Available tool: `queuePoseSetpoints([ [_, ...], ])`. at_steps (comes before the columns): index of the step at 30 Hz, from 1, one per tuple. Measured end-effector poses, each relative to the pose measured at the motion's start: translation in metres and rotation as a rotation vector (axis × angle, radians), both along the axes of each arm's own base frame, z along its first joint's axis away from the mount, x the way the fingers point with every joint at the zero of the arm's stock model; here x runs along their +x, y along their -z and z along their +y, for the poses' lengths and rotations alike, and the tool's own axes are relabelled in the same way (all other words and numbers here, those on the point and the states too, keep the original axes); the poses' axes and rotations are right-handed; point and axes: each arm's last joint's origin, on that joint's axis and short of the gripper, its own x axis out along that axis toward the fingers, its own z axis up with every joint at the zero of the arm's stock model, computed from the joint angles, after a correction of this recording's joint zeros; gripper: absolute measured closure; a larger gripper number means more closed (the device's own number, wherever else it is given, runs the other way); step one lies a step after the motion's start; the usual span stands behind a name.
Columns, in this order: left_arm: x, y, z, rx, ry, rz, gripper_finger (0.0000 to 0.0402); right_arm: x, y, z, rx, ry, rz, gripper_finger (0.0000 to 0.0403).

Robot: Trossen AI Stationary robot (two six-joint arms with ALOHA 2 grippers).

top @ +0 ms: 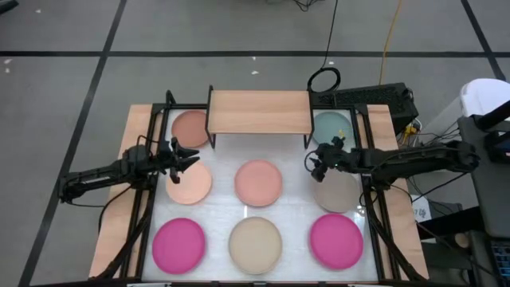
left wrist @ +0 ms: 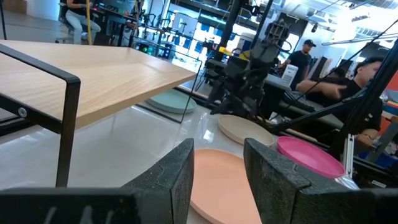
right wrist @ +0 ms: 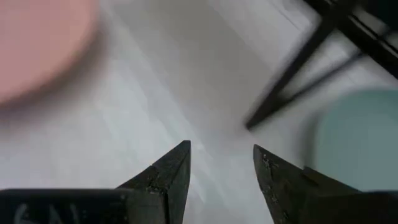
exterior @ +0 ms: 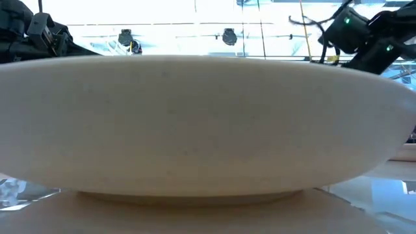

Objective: Place and stack plates onto a shelf
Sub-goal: Put the light blue plate on the shelf

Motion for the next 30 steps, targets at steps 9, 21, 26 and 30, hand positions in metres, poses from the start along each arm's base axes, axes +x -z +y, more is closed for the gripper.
queuePoseSetpoints([
  [9, 0.000, 0.000, 0.000, 0.000, 0.000, 0.000, 0.0257, -0.006, 0.006, -0.010, -0.122, 0.165, 0.101, 0.0248],
  [21, 0.000, 0.000, 0.000, 0.000, 0.000, 0.000, 0.0257, -0.022, 0.016, -0.041, -0.034, 0.234, 0.260, 0.0248],
  [26, 0.000, 0.000, 0.000, 0.000, 0.000, 0.000, 0.0257, -0.023, 0.022, -0.049, -0.020, 0.273, 0.298, 0.0248],
  [30, 0.000, 0.000, 0.000, 0.000, 0.000, 0.000, 0.0257, -0.024, 0.028, -0.054, -0.004, 0.299, 0.332, 0.0248],
])
